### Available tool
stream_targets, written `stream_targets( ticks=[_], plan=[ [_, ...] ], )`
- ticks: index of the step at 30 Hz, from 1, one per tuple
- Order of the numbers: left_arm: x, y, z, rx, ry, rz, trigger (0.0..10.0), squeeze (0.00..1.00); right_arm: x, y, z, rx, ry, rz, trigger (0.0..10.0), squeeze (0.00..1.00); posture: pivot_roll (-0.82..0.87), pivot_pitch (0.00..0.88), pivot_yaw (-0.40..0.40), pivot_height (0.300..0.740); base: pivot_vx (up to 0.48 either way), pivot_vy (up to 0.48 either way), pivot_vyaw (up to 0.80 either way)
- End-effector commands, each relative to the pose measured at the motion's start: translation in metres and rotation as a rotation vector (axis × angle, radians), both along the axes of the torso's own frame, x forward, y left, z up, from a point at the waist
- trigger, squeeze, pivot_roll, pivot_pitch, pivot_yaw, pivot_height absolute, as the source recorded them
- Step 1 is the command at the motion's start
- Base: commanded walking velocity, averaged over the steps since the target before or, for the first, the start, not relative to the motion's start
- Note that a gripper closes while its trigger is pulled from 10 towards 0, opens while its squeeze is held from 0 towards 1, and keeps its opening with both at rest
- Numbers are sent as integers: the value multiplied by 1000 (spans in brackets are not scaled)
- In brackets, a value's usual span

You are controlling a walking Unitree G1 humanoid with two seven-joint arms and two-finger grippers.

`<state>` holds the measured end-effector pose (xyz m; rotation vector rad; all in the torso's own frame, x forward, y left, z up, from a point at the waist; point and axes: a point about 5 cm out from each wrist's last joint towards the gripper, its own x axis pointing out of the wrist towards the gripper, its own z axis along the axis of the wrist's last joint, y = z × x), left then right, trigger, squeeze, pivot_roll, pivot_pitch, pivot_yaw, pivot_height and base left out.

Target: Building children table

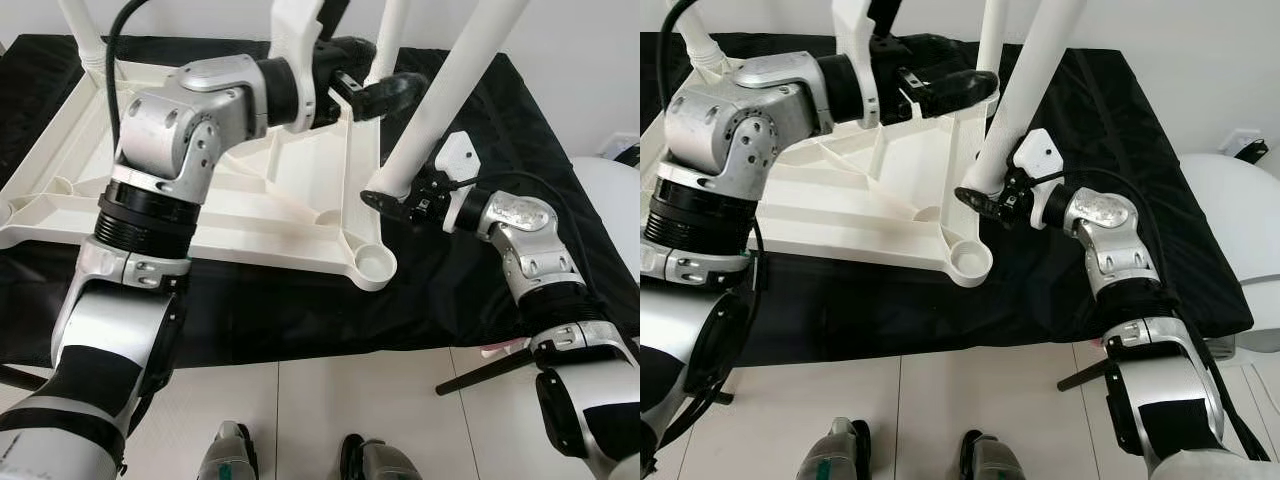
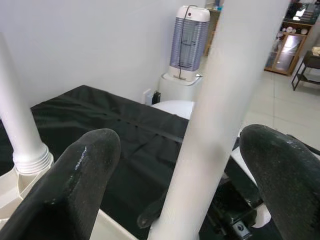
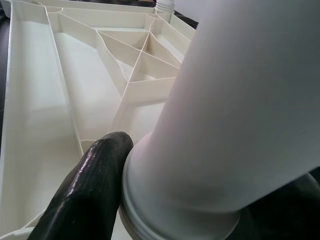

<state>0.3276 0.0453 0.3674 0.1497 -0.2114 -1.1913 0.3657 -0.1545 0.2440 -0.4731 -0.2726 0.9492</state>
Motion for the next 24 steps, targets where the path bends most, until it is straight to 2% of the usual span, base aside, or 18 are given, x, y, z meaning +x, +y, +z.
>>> stream_targets(
  ticks=[1,8,13,19,24],
  plan=[
    [-19,-10,3,61,-28,-237,10000,0,0,3,1,-23,-13,21,10000,0,109,196,-43,740,0,0,0],
    [-29,-19,9,61,-44,-282,10000,0,1,8,3,-36,-19,47,10000,0,110,191,-45,740,0,0,0],
    [-35,-24,12,76,-63,-293,10000,0,-2,17,6,-55,-23,117,10000,0,109,188,-44,740,0,0,0],
    [-32,-23,10,85,-62,-264,10000,0,-4,22,7,-61,-23,155,10000,0,107,185,-41,740,0,0,0],
    [-22,-24,8,89,-60,-230,10000,0,-6,26,8,-69,-28,182,10000,0,105,184,-40,740,0,0,0]
  ],
)
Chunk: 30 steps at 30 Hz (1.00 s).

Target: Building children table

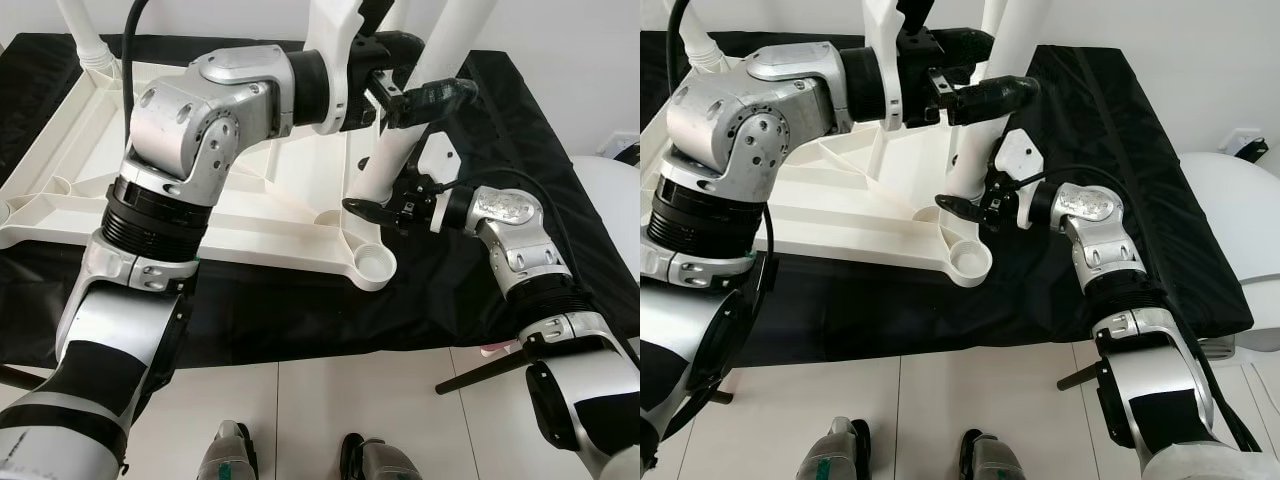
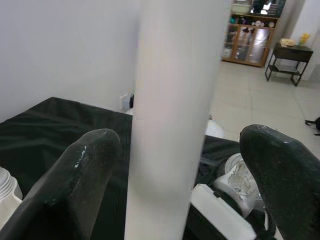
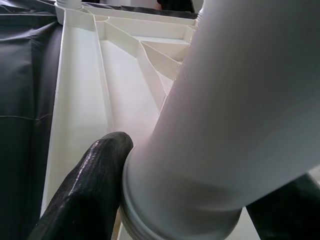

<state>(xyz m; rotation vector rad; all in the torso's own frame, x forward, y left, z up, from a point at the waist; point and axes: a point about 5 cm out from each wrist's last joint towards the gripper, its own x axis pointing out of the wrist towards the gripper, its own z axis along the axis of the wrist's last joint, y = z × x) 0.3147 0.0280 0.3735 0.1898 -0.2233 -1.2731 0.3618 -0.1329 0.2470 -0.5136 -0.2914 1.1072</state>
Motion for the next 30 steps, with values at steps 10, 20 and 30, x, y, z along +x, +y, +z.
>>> stream_targets(
  ticks=[10,20,30],
  plan=[
    [12,-13,-4,69,-5,-54,10000,0,-6,8,5,-32,-26,76,10000,0,104,187,-36,740,0,0,0],
    [7,-28,3,23,9,-41,0,0,-6,7,5,-29,-26,72,10000,0,105,199,-33,740,0,0,0],
    [14,-24,7,11,2,-28,0,0,-5,5,4,-15,-18,58,10000,0,109,206,-33,740,0,0,0]
  ],
)
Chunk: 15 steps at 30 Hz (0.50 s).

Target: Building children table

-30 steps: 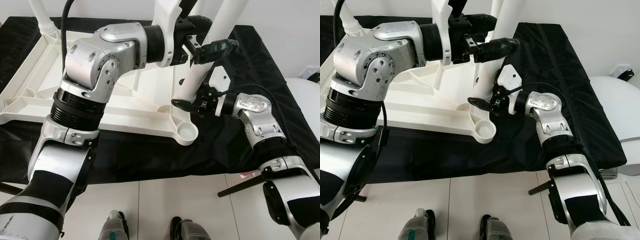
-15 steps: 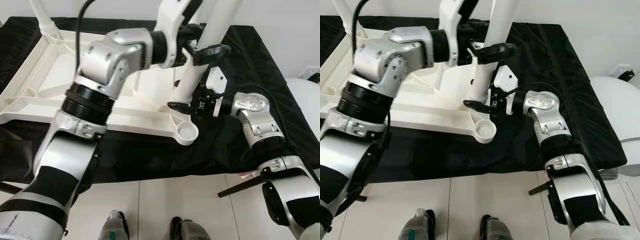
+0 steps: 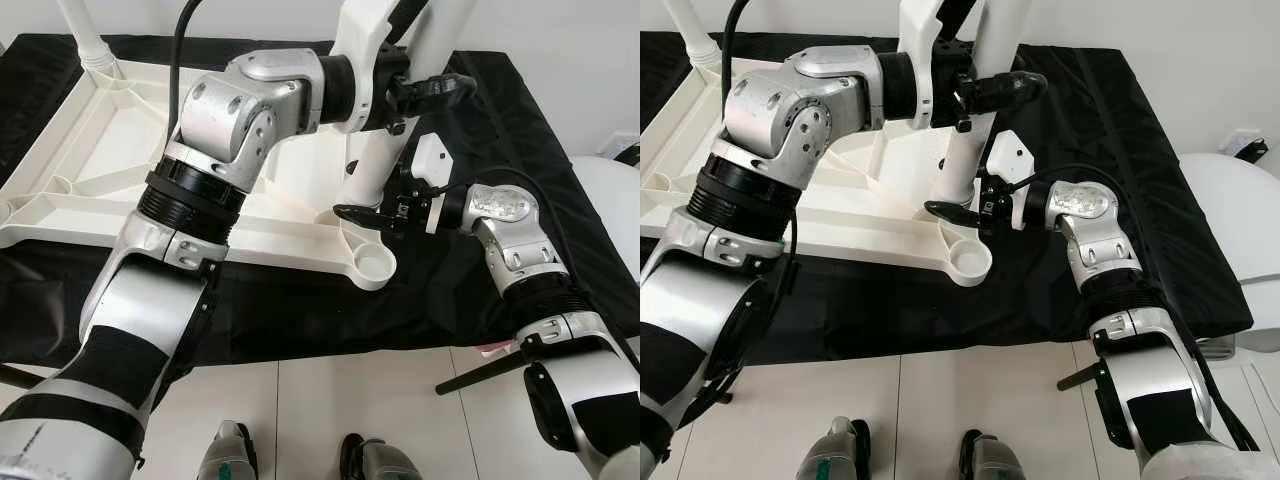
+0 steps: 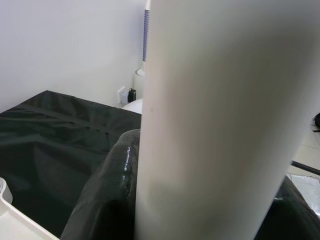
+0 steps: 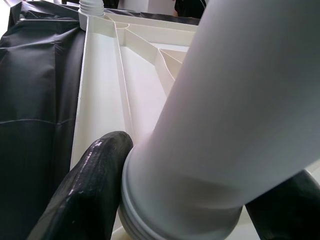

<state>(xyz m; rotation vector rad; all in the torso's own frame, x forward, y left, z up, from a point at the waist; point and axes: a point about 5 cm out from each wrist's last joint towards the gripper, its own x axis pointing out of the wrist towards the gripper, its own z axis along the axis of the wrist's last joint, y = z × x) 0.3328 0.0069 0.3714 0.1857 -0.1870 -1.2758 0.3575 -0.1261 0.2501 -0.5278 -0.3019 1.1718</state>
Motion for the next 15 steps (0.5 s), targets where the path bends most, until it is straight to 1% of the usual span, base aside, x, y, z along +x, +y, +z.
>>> stream_targets(
  ticks=[1,3,5,6,8,9,10,12,13,15],
  plan=[
    [-1,-1,9,-7,-28,-20,0,0,0,-2,1,13,-10,-11,10000,0,110,209,-35,740,0,0,0],
    [3,4,11,-16,-29,3,0,0,0,-4,2,53,8,-24,10000,0,111,208,-35,740,0,0,0],
    [3,4,11,-16,-29,3,0,0,0,-4,2,53,8,-24,10000,0,111,208,-35,740,0,0,0],
    [4,7,12,-20,-33,14,0,0,1,-6,3,93,22,-39,10000,0,112,209,-36,740,0,0,0],
    [5,7,13,-21,-34,17,0,0,2,-7,3,110,27,-47,10000,0,112,209,-36,740,0,0,0],
    [5,8,13,-18,-37,22,7569,0,2,-8,3,129,41,-49,10000,0,112,209,-37,740,0,0,0],
    [6,8,13,-15,-45,22,10000,0,2,-8,4,154,53,-51,10000,710,112,209,-37,740,0,0,0],
    [6,7,14,-12,-52,22,10000,0,3,-9,5,171,61,-51,10000,710,112,209,-37,740,0,0,0],
    [6,7,15,-16,-55,20,10000,0,2,-9,6,194,69,-47,10000,1000,111,210,-37,740,0,0,0],
    [6,7,16,-21,-54,19,10000,0,2,-10,7,203,68,-49,10000,1000,110,210,-37,740,0,0,0]
  ],
)
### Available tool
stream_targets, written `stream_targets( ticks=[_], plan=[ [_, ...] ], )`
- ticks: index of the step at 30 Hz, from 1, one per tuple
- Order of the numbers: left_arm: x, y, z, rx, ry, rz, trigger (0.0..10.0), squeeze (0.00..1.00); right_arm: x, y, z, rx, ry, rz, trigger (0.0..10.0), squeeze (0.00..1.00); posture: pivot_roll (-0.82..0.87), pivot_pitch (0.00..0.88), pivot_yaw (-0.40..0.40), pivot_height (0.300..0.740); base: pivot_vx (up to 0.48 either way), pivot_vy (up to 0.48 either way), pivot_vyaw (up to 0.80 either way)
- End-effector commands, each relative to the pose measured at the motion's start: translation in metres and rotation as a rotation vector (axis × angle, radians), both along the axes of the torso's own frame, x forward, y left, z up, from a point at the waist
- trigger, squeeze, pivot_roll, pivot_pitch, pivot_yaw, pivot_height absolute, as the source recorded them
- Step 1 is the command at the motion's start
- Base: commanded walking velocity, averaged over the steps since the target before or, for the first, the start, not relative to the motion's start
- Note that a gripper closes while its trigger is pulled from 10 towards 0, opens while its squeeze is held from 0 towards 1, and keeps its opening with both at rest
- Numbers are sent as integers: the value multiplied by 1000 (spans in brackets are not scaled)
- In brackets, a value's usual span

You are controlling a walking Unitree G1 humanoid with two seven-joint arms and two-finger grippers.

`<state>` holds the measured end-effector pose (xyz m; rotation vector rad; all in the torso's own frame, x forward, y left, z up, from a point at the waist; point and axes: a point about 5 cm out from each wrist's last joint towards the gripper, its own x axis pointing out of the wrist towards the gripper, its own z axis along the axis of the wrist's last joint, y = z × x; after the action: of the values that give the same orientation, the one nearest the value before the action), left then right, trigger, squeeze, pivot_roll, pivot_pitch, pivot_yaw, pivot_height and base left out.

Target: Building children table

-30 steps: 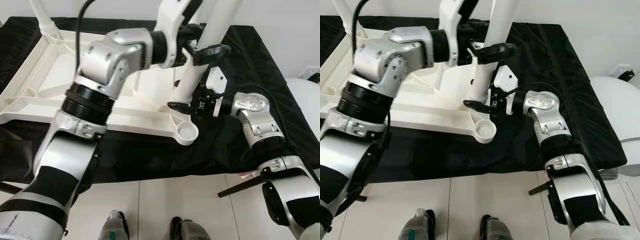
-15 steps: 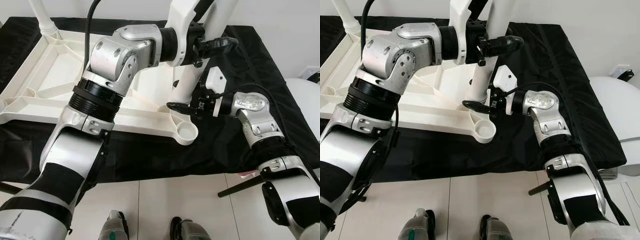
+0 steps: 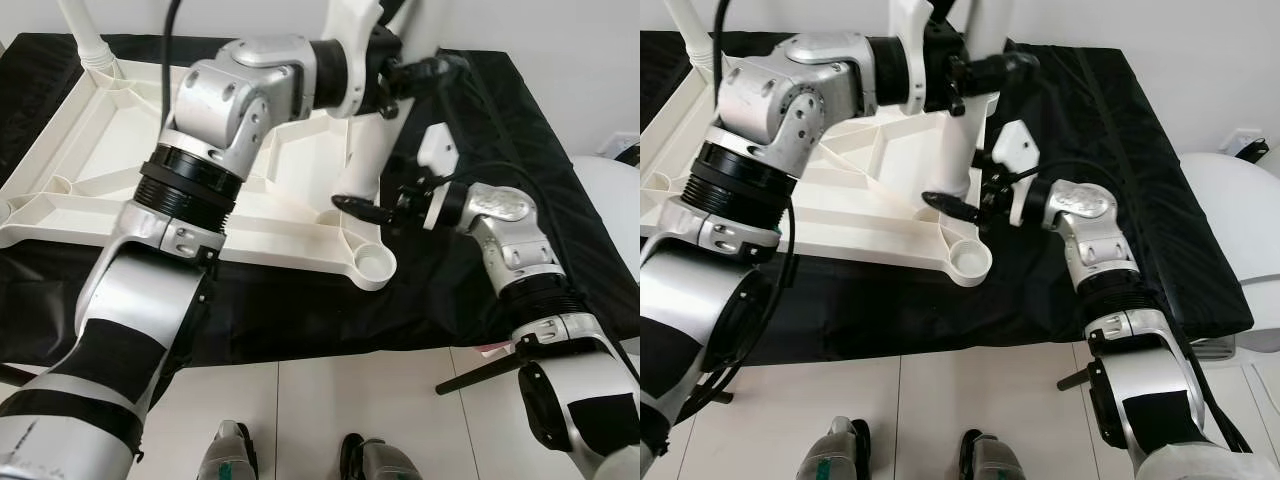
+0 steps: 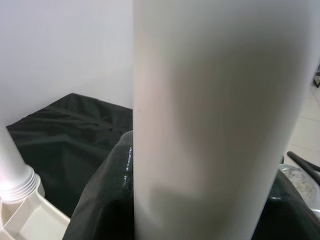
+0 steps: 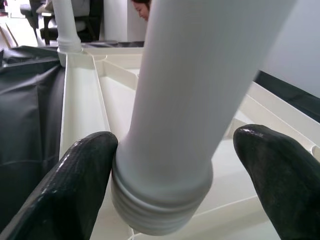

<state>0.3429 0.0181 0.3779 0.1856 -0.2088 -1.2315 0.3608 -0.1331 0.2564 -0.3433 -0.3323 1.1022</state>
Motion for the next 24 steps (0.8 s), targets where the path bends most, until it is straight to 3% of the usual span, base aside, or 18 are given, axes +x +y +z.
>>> stream_targets(
  ticks=[1,3,4,17,24],
  plan=[
    [-4,-4,11,-10,-35,-20,10000,0,-2,-3,1,47,11,-2,10000,1000,109,210,-37,740,0,0,0],
    [-4,-4,12,-15,-36,-19,10000,0,-2,-3,2,61,17,-2,10000,1000,109,210,-37,740,0,0,0],
    [-4,-4,12,-17,-36,-17,10000,0,-2,-3,3,72,17,-4,10000,0,109,211,-37,740,0,0,0],
    [-5,-6,15,-30,-47,-21,10000,0,-4,-1,15,228,123,56,10000,0,110,208,-39,740,0,0,0],
    [-7,-10,17,-37,-58,-32,10000,0,-5,4,16,264,167,79,10000,0,111,204,-42,740,0,0,0]
  ],
)
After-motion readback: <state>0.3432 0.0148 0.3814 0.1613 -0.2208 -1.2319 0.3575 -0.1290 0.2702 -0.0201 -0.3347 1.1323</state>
